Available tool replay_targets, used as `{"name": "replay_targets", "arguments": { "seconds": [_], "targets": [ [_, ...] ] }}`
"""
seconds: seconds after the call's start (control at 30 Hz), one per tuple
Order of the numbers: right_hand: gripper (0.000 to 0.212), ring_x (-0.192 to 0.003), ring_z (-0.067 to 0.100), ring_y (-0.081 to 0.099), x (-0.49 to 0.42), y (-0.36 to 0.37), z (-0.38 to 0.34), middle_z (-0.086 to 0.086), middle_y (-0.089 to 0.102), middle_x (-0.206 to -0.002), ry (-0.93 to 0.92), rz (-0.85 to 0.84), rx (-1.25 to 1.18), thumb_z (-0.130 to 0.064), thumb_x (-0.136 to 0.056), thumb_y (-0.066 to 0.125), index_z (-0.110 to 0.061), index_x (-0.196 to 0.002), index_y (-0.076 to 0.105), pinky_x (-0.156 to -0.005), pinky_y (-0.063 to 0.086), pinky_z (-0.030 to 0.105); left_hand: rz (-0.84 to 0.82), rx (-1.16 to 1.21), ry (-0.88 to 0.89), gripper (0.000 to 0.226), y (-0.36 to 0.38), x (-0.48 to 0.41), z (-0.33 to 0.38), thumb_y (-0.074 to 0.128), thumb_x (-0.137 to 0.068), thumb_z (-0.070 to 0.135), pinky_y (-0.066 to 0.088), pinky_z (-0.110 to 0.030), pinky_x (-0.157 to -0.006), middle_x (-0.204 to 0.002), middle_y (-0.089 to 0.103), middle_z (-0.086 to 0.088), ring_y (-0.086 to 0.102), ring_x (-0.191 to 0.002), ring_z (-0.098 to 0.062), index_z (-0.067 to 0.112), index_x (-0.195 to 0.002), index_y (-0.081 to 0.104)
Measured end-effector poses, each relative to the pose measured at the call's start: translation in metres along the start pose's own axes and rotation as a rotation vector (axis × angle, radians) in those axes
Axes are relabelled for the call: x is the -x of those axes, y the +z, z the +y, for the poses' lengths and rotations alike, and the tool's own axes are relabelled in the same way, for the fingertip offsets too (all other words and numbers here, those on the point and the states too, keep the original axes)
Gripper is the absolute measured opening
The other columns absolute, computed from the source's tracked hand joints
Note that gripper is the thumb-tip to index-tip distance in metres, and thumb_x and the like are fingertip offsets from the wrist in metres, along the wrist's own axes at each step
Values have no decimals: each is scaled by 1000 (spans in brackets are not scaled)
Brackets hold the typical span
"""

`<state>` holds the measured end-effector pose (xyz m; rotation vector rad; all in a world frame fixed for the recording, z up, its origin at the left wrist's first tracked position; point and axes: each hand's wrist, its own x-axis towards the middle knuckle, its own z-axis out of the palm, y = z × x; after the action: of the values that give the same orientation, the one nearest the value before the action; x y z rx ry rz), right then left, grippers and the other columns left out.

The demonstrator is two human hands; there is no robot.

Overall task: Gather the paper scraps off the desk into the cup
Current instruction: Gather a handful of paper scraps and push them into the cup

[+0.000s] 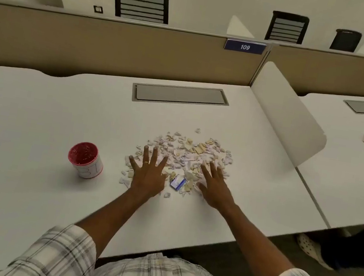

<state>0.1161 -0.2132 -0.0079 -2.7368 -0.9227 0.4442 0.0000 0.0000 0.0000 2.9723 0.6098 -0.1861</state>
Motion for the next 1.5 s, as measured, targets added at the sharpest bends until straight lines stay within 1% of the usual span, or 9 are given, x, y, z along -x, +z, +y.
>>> {"name": "replay_targets", "arguments": {
  "seconds": [0.33,0.53,0.63,0.77,0.93,1.1,1.2,1.43,1.5],
  "targets": [
    [64,-157,36,7,-31,14,15,7,4,-171,-136,-112,76,-31,-106,48,-29,-162,17,-118,37,52,-200,291,-208,64,16,-2,41,31,-96,57,24,-55,-116,-162,-11,-5,-10,-150,-35,35,-154,12],
    [56,-147,34,30,-30,17,10,11,31,-162,-297,-69,183,-12,-101,54,-24,-154,37,-89,57,46,-193,228,-258,64,26,-8,70,46,-94,51,33,-52,-112,-163,-5,-5,-2,-150,-37,38,-151,19],
    [53,-142,33,35,-27,11,14,11,38,-157,-345,-60,168,-10,-99,56,-19,-149,43,-90,56,45,-166,174,-253,57,29,-9,80,52,-96,35,38,-48,-109,-161,12,-8,12,-148,-35,36,-148,28],
    [40,-128,33,50,-30,6,22,13,51,-142,-409,-16,152,-7,-95,62,-12,-134,58,-89,57,45,-36,242,-255,46,27,-11,86,59,-93,21,51,-39,-89,-136,49,-5,45,-127,-27,29,-136,47],
    [16,-94,27,66,-39,0,24,10,68,-107,-445,56,89,-5,-89,68,-10,-104,71,-74,58,36,81,421,-251,45,29,-13,78,60,-87,10,53,-38,-88,-122,60,-4,57,-114,-25,23,-130,58],
    [28,-99,28,71,-51,-3,17,13,75,-108,-268,103,-143,6,-86,62,-8,-105,78,-89,58,40,187,623,-306,37,15,-16,75,64,-86,9,50,-26,-91,-117,67,-7,64,-107,-22,17,-122,67],
    [26,-102,25,74,-59,-5,8,13,77,-111,-158,126,-324,3,-87,67,-6,-109,78,-95,58,37,190,695,-315,36,9,-16,68,68,-83,8,56,-31,-85,-112,69,-8,66,-100,-23,16,-118,69],
    [27,-74,15,69,-71,-13,-39,5,78,-93,139,75,-779,-4,-86,69,-10,-110,79,-69,55,22,243,792,-336,24,-17,-14,35,68,-87,7,49,-20,-73,-108,72,-10,60,-86,-7,7,-111,72],
    [28,-74,16,69,-76,-15,-57,8,76,-91,215,15,-960,0,-88,69,-5,-114,76,-67,58,20,266,841,-334,29,-28,-12,24,72,-84,8,45,-6,-68,-111,71,-9,62,-89,-9,7,-113,71]
  ]
}}
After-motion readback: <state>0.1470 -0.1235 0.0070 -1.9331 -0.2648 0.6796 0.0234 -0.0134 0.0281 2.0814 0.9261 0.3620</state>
